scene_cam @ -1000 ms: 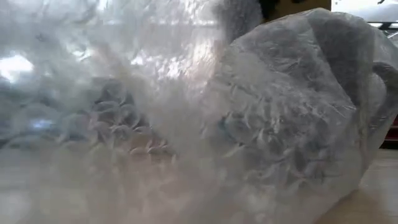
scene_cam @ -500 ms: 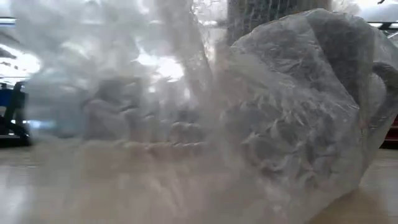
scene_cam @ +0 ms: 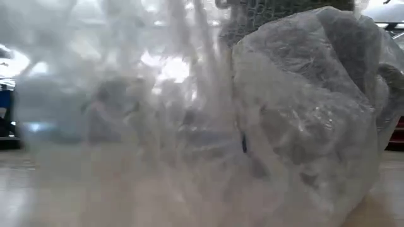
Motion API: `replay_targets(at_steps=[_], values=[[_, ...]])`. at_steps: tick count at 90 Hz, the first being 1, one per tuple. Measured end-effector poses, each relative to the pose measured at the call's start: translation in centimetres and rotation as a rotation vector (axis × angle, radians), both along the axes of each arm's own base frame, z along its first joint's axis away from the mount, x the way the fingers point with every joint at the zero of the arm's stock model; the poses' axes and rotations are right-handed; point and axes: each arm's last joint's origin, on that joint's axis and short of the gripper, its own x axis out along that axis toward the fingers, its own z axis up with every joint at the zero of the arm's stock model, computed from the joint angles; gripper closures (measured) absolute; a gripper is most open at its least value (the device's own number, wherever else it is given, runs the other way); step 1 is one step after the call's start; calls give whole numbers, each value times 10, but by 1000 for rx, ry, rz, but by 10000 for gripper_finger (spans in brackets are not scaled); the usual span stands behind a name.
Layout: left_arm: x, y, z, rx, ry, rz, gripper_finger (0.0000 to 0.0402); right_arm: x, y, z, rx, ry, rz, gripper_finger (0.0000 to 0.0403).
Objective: Wrap mug
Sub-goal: Wrap the purple mug with the transparent bubble wrap
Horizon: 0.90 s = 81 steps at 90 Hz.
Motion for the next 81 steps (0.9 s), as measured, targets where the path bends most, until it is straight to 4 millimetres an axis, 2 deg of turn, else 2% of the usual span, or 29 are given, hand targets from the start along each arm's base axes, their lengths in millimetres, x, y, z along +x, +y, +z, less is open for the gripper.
replay_targets(at_steps=[22,34,49,81], values=[[1,1,-1,33,-10,39,402,-16,41,4,111,38,20,380],[2,2,2,27,-38,62,402,-22,58,4,97,25,17,380],[2,1,7,25,-100,48,402,-25,71,6,95,-21,17,380],[3,2,8,28,-107,70,402,-31,97,15,118,-143,-25,380]])
